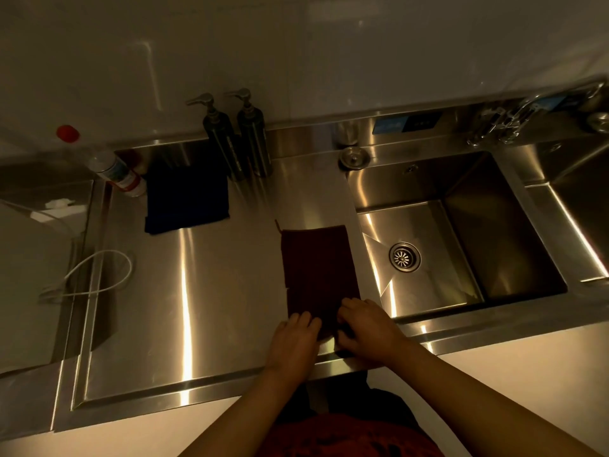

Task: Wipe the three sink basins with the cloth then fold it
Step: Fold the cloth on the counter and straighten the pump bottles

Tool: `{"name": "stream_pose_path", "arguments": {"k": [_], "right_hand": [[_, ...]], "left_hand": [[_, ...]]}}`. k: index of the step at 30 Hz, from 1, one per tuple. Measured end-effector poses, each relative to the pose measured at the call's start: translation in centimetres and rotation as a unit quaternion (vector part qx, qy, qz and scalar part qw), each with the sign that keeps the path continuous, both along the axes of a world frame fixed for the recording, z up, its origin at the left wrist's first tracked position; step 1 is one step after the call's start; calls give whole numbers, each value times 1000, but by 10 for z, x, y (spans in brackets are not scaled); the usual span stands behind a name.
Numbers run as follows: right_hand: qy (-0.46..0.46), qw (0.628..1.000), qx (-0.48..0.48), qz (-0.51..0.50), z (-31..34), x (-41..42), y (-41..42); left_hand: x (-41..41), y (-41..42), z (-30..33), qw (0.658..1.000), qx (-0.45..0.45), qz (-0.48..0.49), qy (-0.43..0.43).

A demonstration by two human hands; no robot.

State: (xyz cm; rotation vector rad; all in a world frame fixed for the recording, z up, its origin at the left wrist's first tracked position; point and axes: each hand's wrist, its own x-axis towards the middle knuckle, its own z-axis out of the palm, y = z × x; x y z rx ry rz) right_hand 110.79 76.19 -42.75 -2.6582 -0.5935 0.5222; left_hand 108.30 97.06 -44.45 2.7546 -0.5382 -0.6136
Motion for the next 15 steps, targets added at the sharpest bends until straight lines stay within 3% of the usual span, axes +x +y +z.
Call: {"name": "stream_pose_path", "arguments": {"k": [15], "right_hand": [[-3,1000,-12,-1,-9,-7,-13]], "left_hand": [[4,16,23,991,-98,61,-63]]}}
